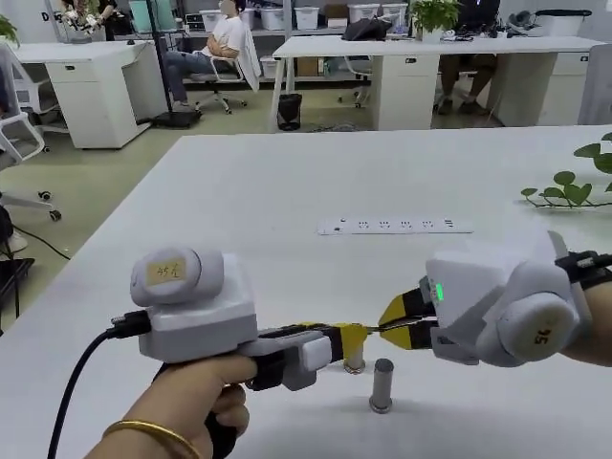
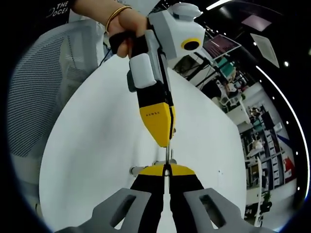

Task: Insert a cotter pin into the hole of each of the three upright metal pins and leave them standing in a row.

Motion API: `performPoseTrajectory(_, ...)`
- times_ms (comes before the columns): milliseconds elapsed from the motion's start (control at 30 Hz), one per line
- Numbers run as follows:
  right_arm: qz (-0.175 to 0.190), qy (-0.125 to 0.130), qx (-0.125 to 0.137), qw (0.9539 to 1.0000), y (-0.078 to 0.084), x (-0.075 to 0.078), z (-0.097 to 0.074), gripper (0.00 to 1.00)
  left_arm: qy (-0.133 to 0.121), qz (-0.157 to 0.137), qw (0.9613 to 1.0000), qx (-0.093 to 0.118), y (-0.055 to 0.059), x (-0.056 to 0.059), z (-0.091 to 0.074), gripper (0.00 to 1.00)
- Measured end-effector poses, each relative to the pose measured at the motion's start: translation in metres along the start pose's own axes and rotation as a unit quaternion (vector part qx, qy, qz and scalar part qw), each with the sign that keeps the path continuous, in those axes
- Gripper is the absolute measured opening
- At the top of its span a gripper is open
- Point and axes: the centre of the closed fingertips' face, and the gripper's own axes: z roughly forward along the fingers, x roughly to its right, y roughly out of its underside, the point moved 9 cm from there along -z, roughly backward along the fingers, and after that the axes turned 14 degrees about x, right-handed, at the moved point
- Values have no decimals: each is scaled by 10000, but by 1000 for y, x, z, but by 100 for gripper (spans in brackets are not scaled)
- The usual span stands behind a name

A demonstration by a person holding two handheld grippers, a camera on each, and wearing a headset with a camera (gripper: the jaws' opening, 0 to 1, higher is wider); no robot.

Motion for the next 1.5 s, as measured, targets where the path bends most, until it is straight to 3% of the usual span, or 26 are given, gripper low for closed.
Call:
performPoseTrajectory(500,14,30,167,9999,-11,-2,2,0,131,-278,9995,86,6,3,2,1)
performPoseTrajectory(1167,43,70,183,9998,-11,-4,2,0,240,-393,9987,208,7,3,4,0)
performPoseTrajectory(1500,32,99,193,9998,-13,-5,3,0,306,-120,9992,222,6,4,2,0)
